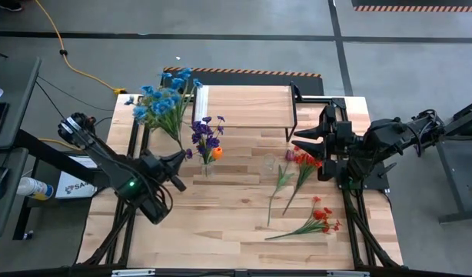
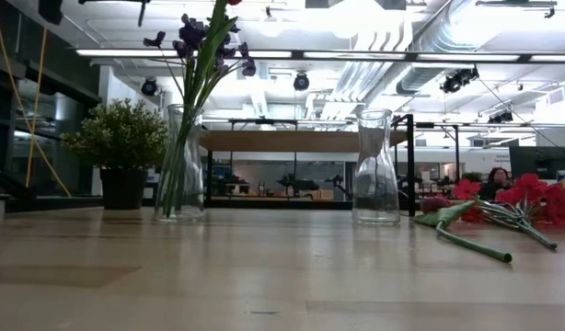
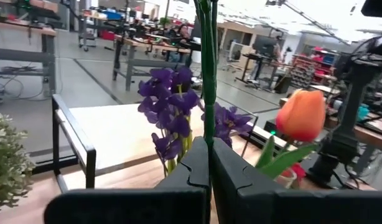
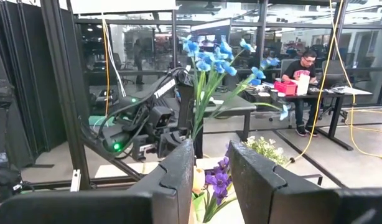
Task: Pick and place flowers into a vace then onto a shelf
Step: Put the blue flowers into the left transparent vase
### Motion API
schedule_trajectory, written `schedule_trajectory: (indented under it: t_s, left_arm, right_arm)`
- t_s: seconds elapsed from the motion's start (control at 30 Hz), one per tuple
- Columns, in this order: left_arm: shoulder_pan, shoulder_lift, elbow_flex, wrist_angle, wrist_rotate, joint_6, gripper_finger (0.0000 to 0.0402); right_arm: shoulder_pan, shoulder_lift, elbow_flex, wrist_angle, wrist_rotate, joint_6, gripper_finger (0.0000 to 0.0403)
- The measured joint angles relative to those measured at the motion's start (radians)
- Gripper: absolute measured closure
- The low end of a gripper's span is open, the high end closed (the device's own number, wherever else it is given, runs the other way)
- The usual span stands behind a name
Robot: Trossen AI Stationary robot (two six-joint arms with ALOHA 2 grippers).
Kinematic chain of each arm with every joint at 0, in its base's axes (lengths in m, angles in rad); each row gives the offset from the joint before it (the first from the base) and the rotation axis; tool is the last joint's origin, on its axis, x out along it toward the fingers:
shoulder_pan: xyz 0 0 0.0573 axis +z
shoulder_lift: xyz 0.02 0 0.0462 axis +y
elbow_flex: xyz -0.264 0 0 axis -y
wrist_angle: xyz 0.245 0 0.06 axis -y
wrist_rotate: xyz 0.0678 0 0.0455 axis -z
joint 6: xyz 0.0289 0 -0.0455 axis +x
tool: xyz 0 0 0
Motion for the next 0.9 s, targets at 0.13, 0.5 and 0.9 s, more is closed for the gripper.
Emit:
schedule_trajectory:
  t_s: [0.13, 0.5, 0.9]
  left_arm:
    - [0.019, 0.0, -0.002, 0.093, -0.001, 0.069, 0.0369]
    - [0.024, 0.01, -0.002, 0.337, -0.003, 0.257, 0.0369]
    - [0.039, 0.125, -0.002, 0.459, 0.001, 0.296, 0.0369]
  right_arm:
    - [0.0, 0.0, 0.0, -0.005, 0.0, -0.004, 0.0308]
    - [0.0, 0.0, 0.0, -0.009, 0.014, -0.044, 0.0308]
    - [0.0, 0.0, 0.0, -0.042, 0.026, -0.045, 0.0308]
